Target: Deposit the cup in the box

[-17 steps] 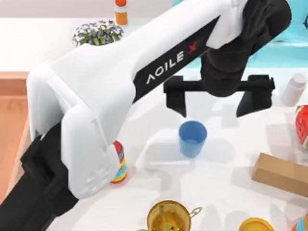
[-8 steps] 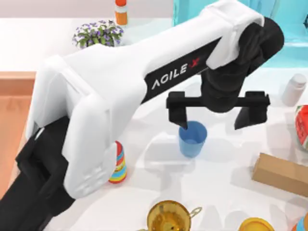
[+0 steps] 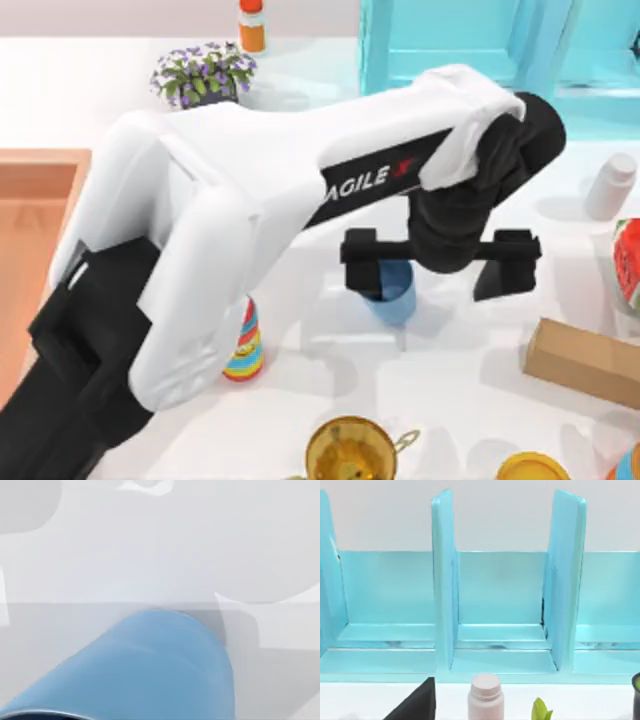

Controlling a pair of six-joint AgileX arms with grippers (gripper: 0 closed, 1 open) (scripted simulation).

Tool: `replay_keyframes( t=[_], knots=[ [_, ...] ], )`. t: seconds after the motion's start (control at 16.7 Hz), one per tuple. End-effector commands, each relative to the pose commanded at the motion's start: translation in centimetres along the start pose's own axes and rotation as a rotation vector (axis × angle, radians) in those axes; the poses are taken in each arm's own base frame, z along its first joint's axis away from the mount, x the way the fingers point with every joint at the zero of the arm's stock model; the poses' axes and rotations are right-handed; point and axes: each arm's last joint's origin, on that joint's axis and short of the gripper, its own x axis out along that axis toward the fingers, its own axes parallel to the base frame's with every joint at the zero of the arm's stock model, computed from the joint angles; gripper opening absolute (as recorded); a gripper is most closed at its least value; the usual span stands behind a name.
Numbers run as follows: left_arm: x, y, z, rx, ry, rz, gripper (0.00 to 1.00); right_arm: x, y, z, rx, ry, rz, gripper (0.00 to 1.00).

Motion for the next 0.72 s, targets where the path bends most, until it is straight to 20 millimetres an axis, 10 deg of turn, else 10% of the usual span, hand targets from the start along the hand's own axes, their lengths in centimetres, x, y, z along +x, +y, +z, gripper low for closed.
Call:
replay_keyframes(
  t=[0.12, 0.72],
  knots=[
    [0.0, 0.0, 0.0, 0.0, 0.0, 0.0, 1.0, 0.0, 0.0, 0.0, 0.0, 0.0, 0.0, 1.0],
    [0.0, 0.0, 0.0, 0.0, 0.0, 0.0, 0.25, 0.0, 0.0, 0.0, 0.0, 0.0, 0.0, 1.0]
  ],
)
